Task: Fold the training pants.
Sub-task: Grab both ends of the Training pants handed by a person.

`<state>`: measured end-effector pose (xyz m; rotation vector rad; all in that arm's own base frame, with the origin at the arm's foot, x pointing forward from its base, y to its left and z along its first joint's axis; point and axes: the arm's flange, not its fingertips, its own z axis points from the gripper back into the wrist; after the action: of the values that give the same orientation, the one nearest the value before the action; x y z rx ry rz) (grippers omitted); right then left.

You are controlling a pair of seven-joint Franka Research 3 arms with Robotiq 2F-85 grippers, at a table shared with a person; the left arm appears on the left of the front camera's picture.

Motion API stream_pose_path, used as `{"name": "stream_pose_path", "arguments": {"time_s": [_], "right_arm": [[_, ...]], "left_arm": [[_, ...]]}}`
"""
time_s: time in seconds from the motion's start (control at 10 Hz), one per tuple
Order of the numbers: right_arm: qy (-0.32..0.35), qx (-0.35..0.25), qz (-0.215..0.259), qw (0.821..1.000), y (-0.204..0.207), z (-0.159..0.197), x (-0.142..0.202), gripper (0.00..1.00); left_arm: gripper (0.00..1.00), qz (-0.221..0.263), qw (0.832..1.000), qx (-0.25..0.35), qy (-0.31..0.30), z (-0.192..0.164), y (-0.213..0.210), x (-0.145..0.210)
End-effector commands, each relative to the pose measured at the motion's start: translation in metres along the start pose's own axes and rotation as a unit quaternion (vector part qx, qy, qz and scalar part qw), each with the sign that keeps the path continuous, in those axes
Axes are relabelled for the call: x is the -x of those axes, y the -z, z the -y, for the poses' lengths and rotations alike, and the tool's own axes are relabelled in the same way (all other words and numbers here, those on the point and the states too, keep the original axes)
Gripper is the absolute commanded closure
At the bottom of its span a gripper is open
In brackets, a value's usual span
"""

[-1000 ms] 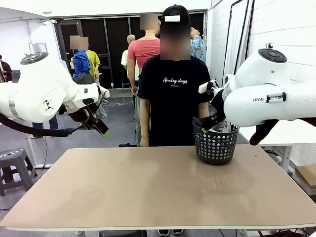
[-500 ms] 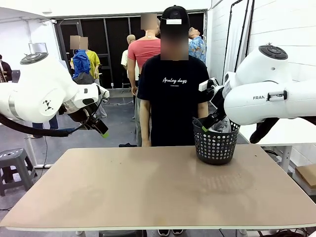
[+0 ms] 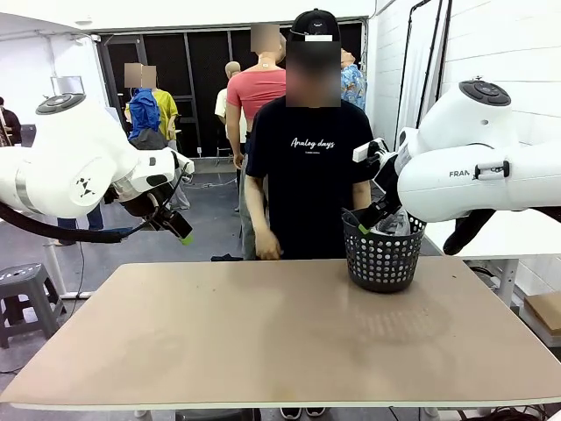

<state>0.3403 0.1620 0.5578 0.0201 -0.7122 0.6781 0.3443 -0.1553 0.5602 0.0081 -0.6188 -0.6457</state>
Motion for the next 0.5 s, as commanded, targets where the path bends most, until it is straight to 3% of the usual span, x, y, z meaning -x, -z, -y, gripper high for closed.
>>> {"name": "stream_pose_path", "arguments": {"time_s": [0.0,0.4], "right_arm": [[0.000,-0.002,0.001,1.000,0.0036,-0.0001,0.0017,0.00],[0.000,-0.002,0.001,1.000,0.0036,-0.0001,0.0017,0.00]], "left_arm": [[0.00,0.001,1.000,0.002,0.000,-0.0001,-0.0003,-0.0006],[0.00,0.001,1.000,0.002,0.000,-0.0001,-0.0003,-0.0006]]}}
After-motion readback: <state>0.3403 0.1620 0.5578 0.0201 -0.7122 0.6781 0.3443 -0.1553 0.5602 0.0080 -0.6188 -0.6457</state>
